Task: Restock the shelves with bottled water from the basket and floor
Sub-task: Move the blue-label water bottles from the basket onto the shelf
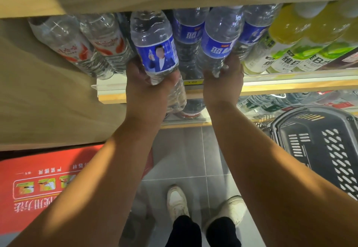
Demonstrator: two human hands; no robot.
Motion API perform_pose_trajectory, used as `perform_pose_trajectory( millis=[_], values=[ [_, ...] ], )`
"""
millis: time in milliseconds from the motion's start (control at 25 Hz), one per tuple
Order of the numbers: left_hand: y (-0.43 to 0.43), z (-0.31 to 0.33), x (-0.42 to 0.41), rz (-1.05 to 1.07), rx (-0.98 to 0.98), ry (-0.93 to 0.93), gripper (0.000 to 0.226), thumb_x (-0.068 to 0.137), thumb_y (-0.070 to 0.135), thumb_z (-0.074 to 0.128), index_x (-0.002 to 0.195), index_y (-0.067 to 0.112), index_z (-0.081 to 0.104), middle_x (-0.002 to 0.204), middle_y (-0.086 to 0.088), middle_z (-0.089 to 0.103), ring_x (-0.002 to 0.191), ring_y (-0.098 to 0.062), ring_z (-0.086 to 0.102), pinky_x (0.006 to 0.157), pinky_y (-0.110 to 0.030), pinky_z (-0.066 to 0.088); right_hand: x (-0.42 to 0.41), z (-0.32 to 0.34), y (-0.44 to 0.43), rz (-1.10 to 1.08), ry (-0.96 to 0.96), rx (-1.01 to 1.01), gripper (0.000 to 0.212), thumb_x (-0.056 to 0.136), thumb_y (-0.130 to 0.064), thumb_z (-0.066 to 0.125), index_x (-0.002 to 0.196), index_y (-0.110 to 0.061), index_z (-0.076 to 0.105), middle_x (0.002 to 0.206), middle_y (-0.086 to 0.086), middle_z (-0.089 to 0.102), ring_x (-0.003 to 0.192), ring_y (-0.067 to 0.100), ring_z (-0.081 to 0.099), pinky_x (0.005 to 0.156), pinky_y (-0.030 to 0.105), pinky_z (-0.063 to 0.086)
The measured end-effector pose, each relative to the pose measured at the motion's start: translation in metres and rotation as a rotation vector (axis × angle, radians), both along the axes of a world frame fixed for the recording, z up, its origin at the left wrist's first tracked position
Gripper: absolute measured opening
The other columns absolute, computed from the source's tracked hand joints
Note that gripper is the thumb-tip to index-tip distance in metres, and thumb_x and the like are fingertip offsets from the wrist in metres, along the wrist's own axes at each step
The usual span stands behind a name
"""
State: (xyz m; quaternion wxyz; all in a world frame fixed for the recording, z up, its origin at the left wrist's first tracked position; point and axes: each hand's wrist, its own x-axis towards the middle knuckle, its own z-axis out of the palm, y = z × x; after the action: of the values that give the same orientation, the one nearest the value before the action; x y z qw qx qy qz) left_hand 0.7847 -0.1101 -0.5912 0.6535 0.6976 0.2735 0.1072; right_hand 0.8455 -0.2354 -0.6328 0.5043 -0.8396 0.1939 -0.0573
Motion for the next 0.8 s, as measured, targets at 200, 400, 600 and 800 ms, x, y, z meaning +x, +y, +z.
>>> perform_pose_trajectory(
  millis=[200,400,600,800],
  values=[
    [-0.005,0.008,0.017,0.037,0.074,-0.068,0.06,0.074,0.012,0.08,0.124,0.016,0.046,0.113,0.011,0.065,0.106,-0.001,0.063,0.096,-0.033,0.052,0.002,-0.005,-0.008,0.034,0.023,0.02,0.058,0.074,-0.022,0.077,0.126,-0.024,0.053,0.122,-0.003,0.06,0.115,0.021,0.058,0.095,0.042,0.05],
    [-0.016,0.01,0.036,0.101,0.239,-0.178,0.084,0.075,0.01,0.08,0.142,0.003,0.03,0.14,-0.01,0.051,0.127,-0.022,0.052,0.109,-0.04,0.043,-0.001,-0.009,-0.009,0.058,-0.01,0.004,0.061,0.076,-0.024,0.077,0.131,-0.023,0.05,0.123,-0.001,0.061,0.115,0.021,0.058,0.098,0.042,0.05],
    [-0.007,-0.005,0.047,0.05,0.302,-0.12,0.081,0.08,0.008,0.077,0.144,0.008,0.028,0.14,-0.003,0.052,0.12,-0.007,0.05,0.087,0.004,0.035,0.001,-0.008,-0.013,0.099,0.011,-0.017,0.058,0.077,-0.021,0.075,0.129,-0.019,0.05,0.12,0.001,0.061,0.111,0.023,0.059,0.095,0.042,0.05],
    [-0.003,-0.019,0.046,0.001,0.268,-0.019,0.084,0.079,0.009,0.078,0.146,0.012,0.026,0.143,-0.001,0.05,0.115,0.001,0.049,0.089,-0.001,0.038,0.004,-0.004,-0.023,0.229,0.007,-0.117,0.054,0.08,-0.019,0.071,0.127,-0.014,0.045,0.118,0.004,0.061,0.109,0.025,0.059,0.085,0.028,0.045]
  ],
)
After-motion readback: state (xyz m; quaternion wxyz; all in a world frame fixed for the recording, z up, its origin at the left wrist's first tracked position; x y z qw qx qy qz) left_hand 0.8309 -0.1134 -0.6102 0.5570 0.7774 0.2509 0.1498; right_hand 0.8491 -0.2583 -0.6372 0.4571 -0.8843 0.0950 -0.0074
